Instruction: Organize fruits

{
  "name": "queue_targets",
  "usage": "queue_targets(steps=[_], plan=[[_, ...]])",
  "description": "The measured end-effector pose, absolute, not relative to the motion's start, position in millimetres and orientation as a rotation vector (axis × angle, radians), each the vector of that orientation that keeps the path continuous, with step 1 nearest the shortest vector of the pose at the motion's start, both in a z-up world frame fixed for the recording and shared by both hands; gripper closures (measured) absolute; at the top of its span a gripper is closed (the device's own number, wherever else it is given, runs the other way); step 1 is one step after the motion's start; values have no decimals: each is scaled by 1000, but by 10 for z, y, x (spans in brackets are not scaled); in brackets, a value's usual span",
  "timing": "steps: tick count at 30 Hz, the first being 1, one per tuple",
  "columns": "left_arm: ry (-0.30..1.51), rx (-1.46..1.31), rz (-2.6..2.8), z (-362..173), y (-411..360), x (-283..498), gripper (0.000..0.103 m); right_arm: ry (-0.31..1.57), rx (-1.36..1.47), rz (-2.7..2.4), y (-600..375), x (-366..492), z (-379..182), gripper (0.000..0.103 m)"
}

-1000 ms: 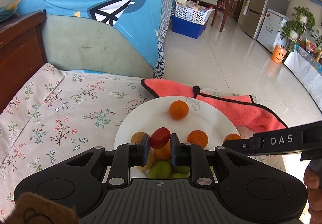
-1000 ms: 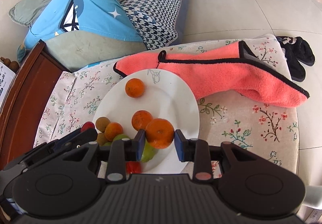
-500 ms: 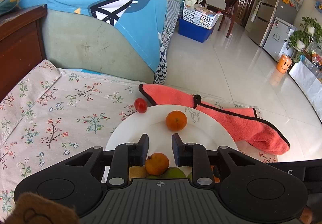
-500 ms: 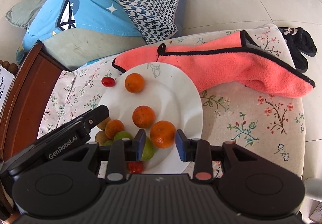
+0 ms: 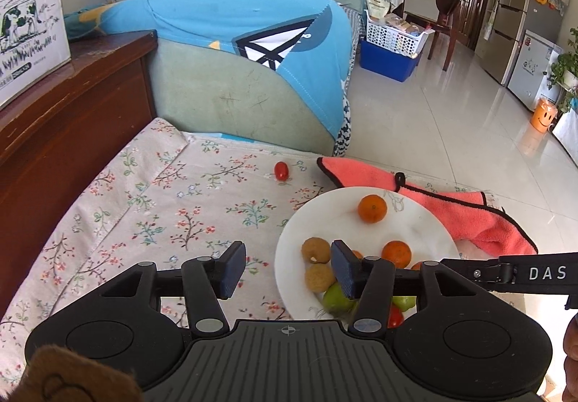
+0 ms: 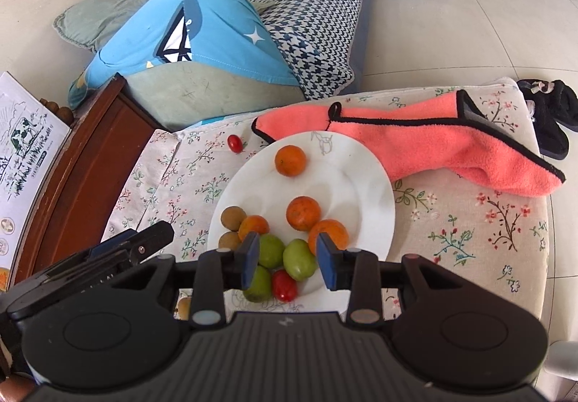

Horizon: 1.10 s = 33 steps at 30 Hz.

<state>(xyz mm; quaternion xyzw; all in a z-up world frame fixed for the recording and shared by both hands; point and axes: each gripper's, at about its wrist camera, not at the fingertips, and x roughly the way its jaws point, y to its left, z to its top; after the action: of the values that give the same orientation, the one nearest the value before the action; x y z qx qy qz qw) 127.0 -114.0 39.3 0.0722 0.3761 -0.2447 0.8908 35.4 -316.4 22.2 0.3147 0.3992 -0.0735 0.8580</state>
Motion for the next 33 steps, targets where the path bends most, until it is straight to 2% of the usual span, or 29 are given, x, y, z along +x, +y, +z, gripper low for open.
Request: queue_targets(steps=[4, 10, 28, 33], plan=[[781, 137, -456, 379, -917, 1330, 52, 845, 617, -116, -3018, 337, 246, 62], [827, 50, -415, 306, -787, 1493, 52, 852, 592, -115, -2958, 392, 240, 62], [895, 73, -399, 139, -686, 1499, 51, 887, 539, -57, -2791, 420, 202, 62], [886, 79, -405, 143, -711, 1499, 47, 878, 545, -56, -2793, 441, 200, 62]])
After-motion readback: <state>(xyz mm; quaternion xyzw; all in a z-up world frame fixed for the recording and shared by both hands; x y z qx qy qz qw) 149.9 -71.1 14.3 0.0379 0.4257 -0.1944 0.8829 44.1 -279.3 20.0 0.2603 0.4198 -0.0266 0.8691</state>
